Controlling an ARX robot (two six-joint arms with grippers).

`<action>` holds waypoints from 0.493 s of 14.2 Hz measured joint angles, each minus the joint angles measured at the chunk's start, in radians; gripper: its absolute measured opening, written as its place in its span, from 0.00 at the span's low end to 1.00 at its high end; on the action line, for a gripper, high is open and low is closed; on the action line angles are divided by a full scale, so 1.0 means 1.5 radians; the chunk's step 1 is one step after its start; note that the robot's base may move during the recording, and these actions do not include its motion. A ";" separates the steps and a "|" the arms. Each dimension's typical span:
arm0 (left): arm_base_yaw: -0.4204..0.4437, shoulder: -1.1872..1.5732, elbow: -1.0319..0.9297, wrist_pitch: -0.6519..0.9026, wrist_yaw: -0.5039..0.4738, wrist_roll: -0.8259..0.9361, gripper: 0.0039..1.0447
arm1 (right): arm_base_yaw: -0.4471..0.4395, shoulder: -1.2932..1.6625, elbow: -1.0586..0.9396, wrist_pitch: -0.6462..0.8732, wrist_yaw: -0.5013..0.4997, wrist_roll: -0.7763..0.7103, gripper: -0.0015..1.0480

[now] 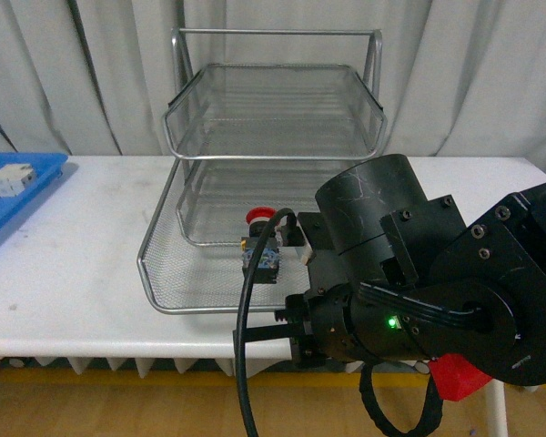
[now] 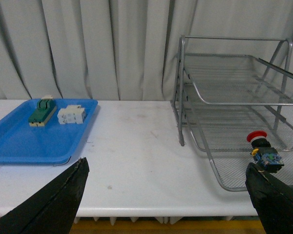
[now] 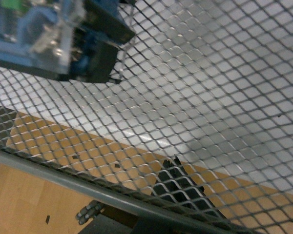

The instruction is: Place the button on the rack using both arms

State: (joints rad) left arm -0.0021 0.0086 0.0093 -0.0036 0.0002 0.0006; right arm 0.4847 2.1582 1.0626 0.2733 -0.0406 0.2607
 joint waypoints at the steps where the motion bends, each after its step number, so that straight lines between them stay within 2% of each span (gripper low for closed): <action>1: 0.000 0.000 0.000 0.000 0.000 0.000 0.94 | 0.002 0.000 0.001 0.023 0.015 -0.019 0.02; 3: 0.000 0.000 0.000 0.000 0.000 0.000 0.94 | 0.002 0.000 0.003 0.058 0.033 -0.049 0.02; 5: 0.000 0.000 0.000 0.000 0.000 0.000 0.94 | -0.029 -0.006 0.079 0.113 0.069 -0.081 0.02; 7: 0.000 0.000 0.000 0.000 0.000 0.000 0.94 | -0.050 -0.016 0.100 0.108 0.074 -0.082 0.02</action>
State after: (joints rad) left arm -0.0021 0.0086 0.0093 -0.0036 -0.0002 0.0006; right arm 0.4103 2.1338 1.2121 0.4347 0.0708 0.1375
